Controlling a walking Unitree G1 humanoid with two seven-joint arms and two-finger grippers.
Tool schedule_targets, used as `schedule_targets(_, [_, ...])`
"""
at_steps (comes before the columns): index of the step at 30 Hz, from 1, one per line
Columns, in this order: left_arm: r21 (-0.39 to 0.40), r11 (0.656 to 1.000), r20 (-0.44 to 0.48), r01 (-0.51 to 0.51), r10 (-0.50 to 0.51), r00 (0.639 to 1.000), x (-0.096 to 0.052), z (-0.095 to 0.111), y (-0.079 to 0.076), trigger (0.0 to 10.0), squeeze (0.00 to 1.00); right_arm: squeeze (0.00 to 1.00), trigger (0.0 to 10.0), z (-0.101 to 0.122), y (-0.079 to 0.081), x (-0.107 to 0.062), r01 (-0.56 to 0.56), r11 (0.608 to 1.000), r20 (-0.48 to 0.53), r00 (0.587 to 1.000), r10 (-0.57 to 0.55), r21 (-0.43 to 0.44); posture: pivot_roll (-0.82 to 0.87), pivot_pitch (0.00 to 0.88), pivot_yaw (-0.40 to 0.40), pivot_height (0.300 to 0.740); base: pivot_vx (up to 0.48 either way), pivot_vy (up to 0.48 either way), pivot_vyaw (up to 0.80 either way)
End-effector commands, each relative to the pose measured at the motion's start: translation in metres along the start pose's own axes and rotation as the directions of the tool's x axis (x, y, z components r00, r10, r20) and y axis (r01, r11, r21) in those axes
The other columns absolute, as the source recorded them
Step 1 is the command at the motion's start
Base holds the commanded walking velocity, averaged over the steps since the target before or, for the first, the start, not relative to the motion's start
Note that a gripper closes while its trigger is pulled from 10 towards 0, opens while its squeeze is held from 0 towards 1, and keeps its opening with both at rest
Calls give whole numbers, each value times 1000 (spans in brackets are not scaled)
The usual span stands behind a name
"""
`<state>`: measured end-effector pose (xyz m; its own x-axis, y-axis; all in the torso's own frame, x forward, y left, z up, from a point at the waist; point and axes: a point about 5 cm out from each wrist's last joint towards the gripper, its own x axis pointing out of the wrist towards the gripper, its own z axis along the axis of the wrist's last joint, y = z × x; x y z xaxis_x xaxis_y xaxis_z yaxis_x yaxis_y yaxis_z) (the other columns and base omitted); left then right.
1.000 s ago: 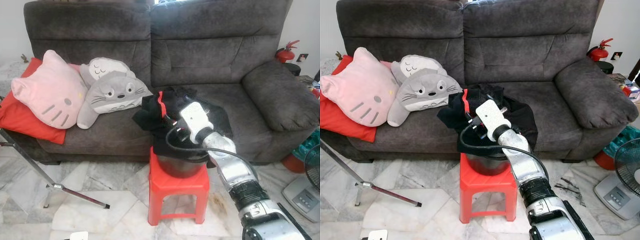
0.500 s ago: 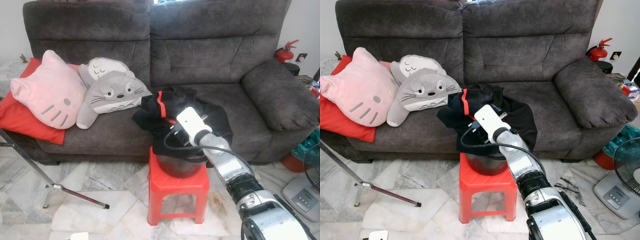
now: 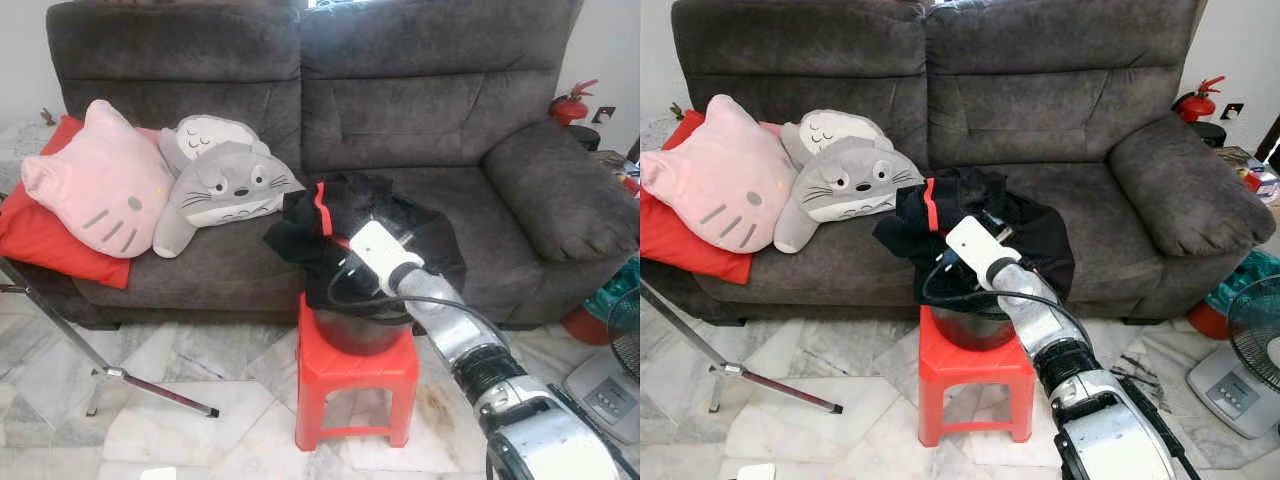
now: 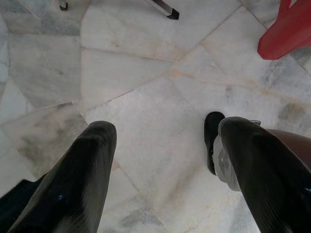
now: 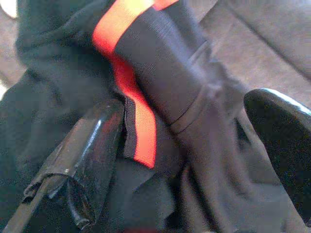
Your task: Hang hanger
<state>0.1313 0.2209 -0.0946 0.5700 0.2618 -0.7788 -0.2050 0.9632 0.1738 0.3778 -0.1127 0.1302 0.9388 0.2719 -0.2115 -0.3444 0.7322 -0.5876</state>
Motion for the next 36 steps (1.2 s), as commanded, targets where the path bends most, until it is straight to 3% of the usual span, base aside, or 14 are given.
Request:
schedule_targets(1, [-7, 1000, -21, -9, 9, 1000, -1, -5, 4, 10000, 0, 0, 10000, 6, -7, 1, 32, 999, 21, 999, -32, 9, -77, 0, 50, 740, 0, 0, 0])
schedule_targets(21, [-10, 1000, -25, 10, -10, 1000, -1, -5, 5, 10000, 0, 0, 10000, -1, -13, -1, 103, 995, -9, 995, -103, 15, -81, 0, 63, 740, 0, 0, 0])
schedule_targets(23, [-10, 1000, -19, 11, -11, 1000, 0, -3, 5, 10000, 0, 0, 10000, -4, 9, -2, -15, 1000, 3, 1000, 15, 8, -76, 0, 63, 740, 0, 0, 0])
schedule_targets(28, [-11, 1000, -19, 9, -10, 1000, 0, -3, 5, 10000, 0, 0, 10000, -5, 12, -2, -30, 1000, 5, 1000, 30, 9, -75, 0, 63, 740, 0, 0, 0])
schedule_targets(29, [-11, 1000, -19, 9, -10, 1000, 0, -4, 5, 10000, 0, 0, 1961, -5, 12, -2, -32, 999, 7, 999, 32, 3, -75, 0, 63, 740, 0, 0, 0])
schedule_targets(30, [-11, 1000, -20, 9, -9, 1000, -1, -4, 5, 10000, 0, 0, 0, -5, 11, -2, -34, 999, 7, 999, 34, -8, -75, 0, 63, 740, 0, 0, 0])
schedule_targets(36, [-13, 1000, -21, 10, -11, 1000, -1, -4, 3, 10000, 0, 0, 0, -6, 13, -2, -52, 998, 6, 999, 52, -19, -77, 0, 62, 740, 0, 0, 0])
